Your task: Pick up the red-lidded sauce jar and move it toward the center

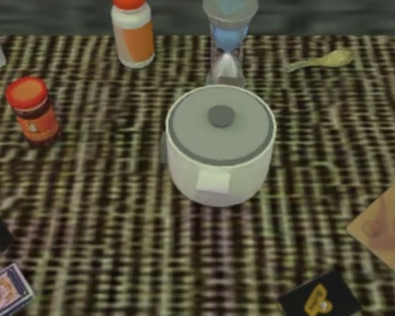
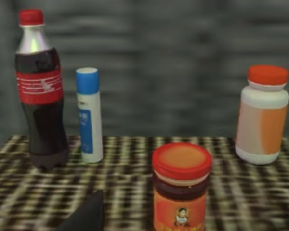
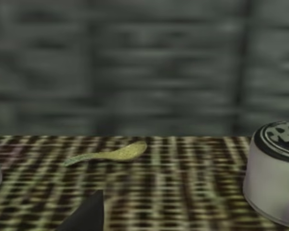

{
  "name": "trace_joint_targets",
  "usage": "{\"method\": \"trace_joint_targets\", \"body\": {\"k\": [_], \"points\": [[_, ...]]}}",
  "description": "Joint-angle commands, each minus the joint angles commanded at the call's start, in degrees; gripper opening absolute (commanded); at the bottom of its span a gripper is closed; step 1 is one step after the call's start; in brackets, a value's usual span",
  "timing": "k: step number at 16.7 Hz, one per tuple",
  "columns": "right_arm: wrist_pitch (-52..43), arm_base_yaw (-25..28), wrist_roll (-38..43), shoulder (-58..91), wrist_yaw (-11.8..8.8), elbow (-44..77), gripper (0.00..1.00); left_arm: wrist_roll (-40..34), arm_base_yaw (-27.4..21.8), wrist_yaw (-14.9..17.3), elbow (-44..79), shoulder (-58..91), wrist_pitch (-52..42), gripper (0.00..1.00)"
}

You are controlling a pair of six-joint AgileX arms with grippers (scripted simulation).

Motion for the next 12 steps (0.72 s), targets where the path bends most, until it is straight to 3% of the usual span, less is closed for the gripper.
{"method": "trace_joint_targets", "body": {"k": [6,12], "points": [[0.0,0.0,0.0,0.0,0.0,0.0,1.00,1.0,-0.1,0.5,3.7,3.7,-2.5,1.00],[0.0,0.0,0.0,0.0,0.0,0.0,1.00,6.0,-0.9,2.4,19.6,21.6,-14.4,1.00]]}}
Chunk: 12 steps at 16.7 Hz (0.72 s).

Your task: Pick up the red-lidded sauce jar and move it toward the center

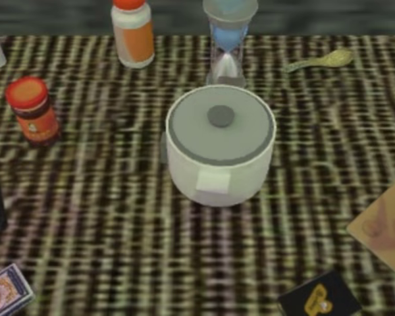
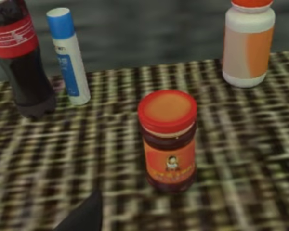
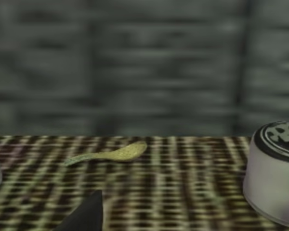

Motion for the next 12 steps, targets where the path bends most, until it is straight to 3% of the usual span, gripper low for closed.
{"method": "trace_joint_targets", "body": {"k": [12], "points": [[0.0,0.0,0.0,0.0,0.0,0.0,1.00,18.4,-0.9,1.7,50.5,66.0,-41.9,1.00]]}}
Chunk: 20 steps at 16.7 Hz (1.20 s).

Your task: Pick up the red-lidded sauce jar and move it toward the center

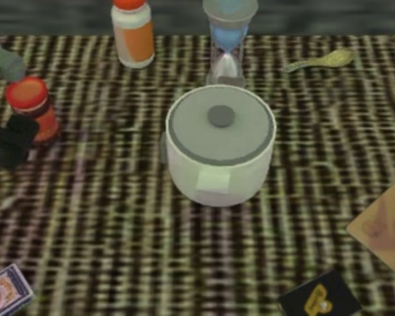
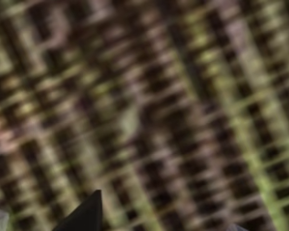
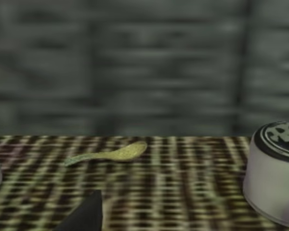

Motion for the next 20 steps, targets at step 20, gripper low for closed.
{"method": "trace_joint_targets", "body": {"k": [20], "points": [[0.0,0.0,0.0,0.0,0.0,0.0,1.00,20.1,1.3,-3.5,70.4,57.8,-28.6,1.00]]}}
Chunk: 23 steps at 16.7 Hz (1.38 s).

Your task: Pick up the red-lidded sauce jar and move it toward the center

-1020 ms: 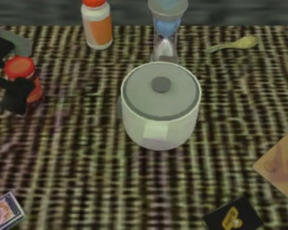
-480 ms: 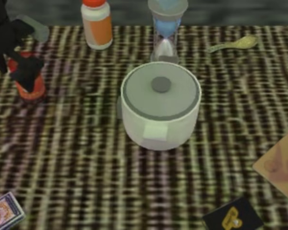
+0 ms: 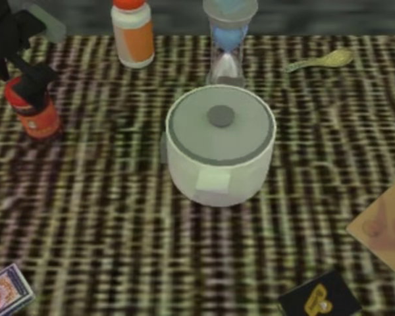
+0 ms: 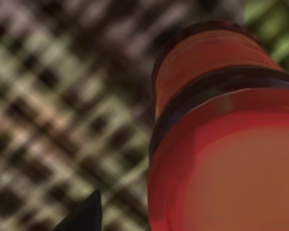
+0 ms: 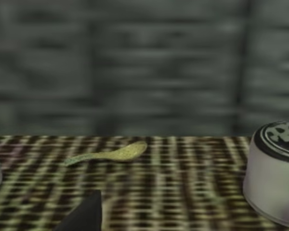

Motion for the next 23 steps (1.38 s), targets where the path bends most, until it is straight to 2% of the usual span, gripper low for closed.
{"method": "trace_joint_targets", "body": {"k": [5,12,17,23], "points": [[0.0,0.0,0.0,0.0,0.0,0.0,1.00,-0.1,-0.2,0.0,-1.1,-0.2,1.0,1.00],[0.0,0.0,0.0,0.0,0.0,0.0,1.00,0.0,0.0,0.0,-12.4,-0.9,11.4,1.00],[0.0,0.0,0.0,0.0,0.0,0.0,1.00,0.0,0.0,0.0,-13.1,-0.9,12.1,1.00],[0.0,0.0,0.0,0.0,0.0,0.0,1.00,0.0,0.0,0.0,-13.1,-0.9,12.1,0.55]]}}
